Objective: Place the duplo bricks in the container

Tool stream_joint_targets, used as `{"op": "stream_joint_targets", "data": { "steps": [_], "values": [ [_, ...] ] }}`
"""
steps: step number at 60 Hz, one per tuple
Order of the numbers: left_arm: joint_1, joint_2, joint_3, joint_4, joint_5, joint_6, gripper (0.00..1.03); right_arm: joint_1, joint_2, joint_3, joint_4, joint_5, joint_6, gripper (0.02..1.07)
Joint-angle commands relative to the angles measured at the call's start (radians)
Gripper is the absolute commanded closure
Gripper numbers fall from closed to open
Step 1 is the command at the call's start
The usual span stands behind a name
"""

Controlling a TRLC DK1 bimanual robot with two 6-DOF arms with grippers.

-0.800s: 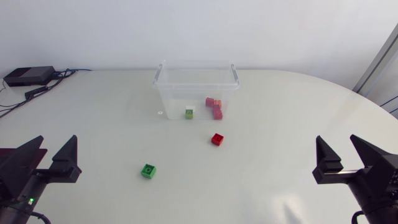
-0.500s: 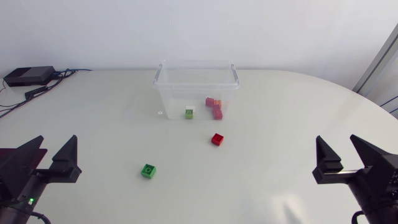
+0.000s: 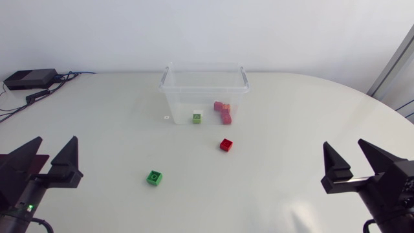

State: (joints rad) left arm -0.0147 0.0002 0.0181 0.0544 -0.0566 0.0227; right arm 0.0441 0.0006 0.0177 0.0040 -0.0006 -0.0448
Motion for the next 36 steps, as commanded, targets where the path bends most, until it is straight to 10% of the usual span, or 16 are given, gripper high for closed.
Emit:
{"op": "stream_joint_targets", "data": {
  "steps": [1,36],
  "values": [
    [-0.018,0.029,0.037,0.005,0.009,-0.007,0.05,0.02,-0.001,0.016,0.004,0.001,0.017,0.07],
    [-0.113,0.756,0.56,-0.24,0.011,-0.119,0.06,0.034,0.746,0.459,0.016,-0.032,0.019,0.07]
  ]
}}
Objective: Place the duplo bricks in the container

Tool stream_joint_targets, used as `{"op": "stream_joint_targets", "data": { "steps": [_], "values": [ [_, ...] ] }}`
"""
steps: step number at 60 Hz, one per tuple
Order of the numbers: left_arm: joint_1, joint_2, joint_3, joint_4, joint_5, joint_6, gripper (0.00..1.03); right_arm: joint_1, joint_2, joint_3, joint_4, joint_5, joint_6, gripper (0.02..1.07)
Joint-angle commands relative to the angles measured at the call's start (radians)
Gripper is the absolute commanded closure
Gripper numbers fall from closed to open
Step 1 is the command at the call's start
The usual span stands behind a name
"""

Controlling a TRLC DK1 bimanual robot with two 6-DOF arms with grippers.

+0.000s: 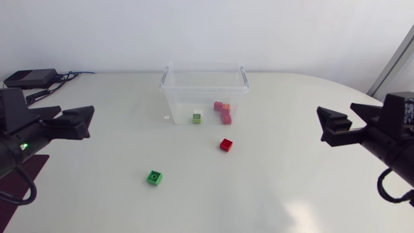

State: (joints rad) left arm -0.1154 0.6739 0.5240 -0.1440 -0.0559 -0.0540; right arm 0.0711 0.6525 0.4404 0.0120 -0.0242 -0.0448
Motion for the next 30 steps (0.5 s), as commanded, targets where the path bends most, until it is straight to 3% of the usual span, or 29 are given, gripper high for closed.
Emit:
{"op": "stream_joint_targets", "data": {
  "steps": [1,12,30],
  "values": [
    [-0.017,0.107,0.067,-0.058,0.01,-0.047,0.07,0.007,0.114,0.043,0.009,-0.01,0.019,0.07],
    [-0.027,0.328,0.203,-0.305,0.013,-0.014,0.07,0.004,0.302,0.1,-0.026,-0.06,0.02,0.07],
    [-0.104,0.607,0.353,-0.523,0.013,0.135,0.07,-0.005,0.401,0.112,-0.09,-0.145,0.022,0.07]
  ]
}}
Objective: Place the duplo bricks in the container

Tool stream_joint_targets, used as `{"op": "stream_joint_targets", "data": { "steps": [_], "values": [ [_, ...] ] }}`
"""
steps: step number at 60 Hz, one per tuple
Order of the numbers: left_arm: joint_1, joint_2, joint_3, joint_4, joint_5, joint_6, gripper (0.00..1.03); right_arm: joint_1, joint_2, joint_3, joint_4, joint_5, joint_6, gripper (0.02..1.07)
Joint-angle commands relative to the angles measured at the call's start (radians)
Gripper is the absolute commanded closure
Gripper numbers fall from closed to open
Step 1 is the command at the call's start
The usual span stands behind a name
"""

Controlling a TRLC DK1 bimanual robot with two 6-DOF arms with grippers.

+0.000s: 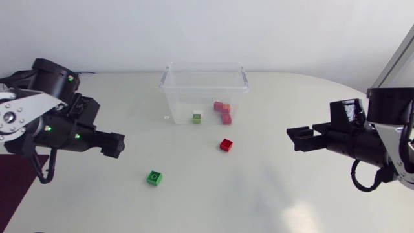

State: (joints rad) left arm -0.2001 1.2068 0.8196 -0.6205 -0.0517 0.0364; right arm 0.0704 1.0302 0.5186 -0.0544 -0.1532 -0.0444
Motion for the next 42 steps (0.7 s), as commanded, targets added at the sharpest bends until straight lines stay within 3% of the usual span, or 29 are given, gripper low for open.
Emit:
{"op": "stream_joint_targets", "data": {
  "steps": [1,10,17,28,42],
  "values": [
    [-0.025,0.085,0.062,-0.056,0.009,0.045,0.07,-0.003,0.028,0.034,-0.028,-0.022,0.021,0.07],
    [-0.085,0.2,0.115,-0.119,0.012,0.039,0.07,-0.006,0.08,0.046,-0.078,-0.057,0.02,0.07],
    [-0.133,0.295,0.173,-0.188,0.013,0.034,0.07,0.016,0.156,0.115,-0.219,0.018,0.011,0.07],
    [-0.191,0.427,0.265,-0.266,0.018,0.019,0.07,0.026,0.266,0.236,-0.395,-0.029,-0.147,0.07],
    [-0.249,0.566,0.345,-0.308,0.03,-0.044,0.09,0.083,0.363,0.314,-0.463,-0.036,-0.233,0.07]
  ]
}}
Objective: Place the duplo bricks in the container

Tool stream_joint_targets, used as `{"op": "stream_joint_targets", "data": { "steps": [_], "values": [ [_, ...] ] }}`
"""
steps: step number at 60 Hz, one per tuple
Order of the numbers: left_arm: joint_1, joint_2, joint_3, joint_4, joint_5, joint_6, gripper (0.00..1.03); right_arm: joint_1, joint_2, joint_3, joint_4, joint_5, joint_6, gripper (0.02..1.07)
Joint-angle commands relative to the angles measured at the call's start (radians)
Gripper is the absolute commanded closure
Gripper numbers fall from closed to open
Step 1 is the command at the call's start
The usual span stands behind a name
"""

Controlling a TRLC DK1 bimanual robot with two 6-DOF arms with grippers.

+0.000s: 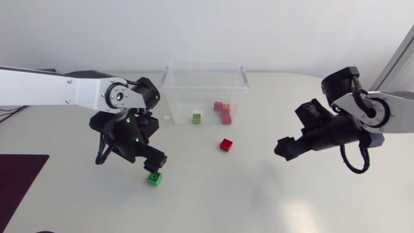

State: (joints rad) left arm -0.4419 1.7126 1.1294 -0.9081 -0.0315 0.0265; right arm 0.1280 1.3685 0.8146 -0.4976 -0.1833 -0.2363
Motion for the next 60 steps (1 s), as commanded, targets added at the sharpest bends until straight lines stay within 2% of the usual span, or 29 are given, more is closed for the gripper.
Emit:
{"op": "stream_joint_targets", "data": {
  "steps": [1,13,22,25,31,41,49,53,56,60],
  "values": [
    [-0.009,0.07,0.038,-0.018,0.016,-0.037,0.09,0.033,0.024,0.02,-0.018,-0.007,-0.043,0.07],
    [-0.023,0.157,0.052,-0.012,0.031,-0.054,0.12,0.116,0.067,0.044,0.002,-0.025,-0.06,0.07],
    [-0.027,0.18,0.049,0.009,0.054,-0.071,0.19,0.134,0.113,0.063,0.088,-0.048,-0.138,0.07],
    [-0.031,0.188,0.041,0.026,0.056,-0.076,0.24,0.145,0.136,0.08,0.102,-0.035,-0.158,0.07],
    [-0.043,0.193,0.026,0.067,0.068,-0.089,0.43,0.162,0.196,0.123,0.08,-0.035,-0.182,0.07],
    [-0.044,0.199,0.02,0.078,0.114,-0.094,0.64,0.196,0.3,0.187,0.067,-0.035,-0.23,0.07],
    [-0.043,0.197,0.001,0.077,0.122,-0.092,0.74,0.211,0.35,0.236,0.067,-0.036,-0.245,0.07],
    [-0.04,0.193,-0.006,0.075,0.124,-0.088,0.76,0.222,0.373,0.258,0.065,-0.036,-0.245,0.07],
    [-0.031,0.171,-0.016,0.083,0.125,-0.085,0.82,0.233,0.394,0.271,0.065,-0.036,-0.244,0.07],
    [-0.021,0.139,-0.016,0.08,0.127,-0.074,0.83,0.245,0.422,0.291,0.062,-0.036,-0.242,0.07]
  ]
}}
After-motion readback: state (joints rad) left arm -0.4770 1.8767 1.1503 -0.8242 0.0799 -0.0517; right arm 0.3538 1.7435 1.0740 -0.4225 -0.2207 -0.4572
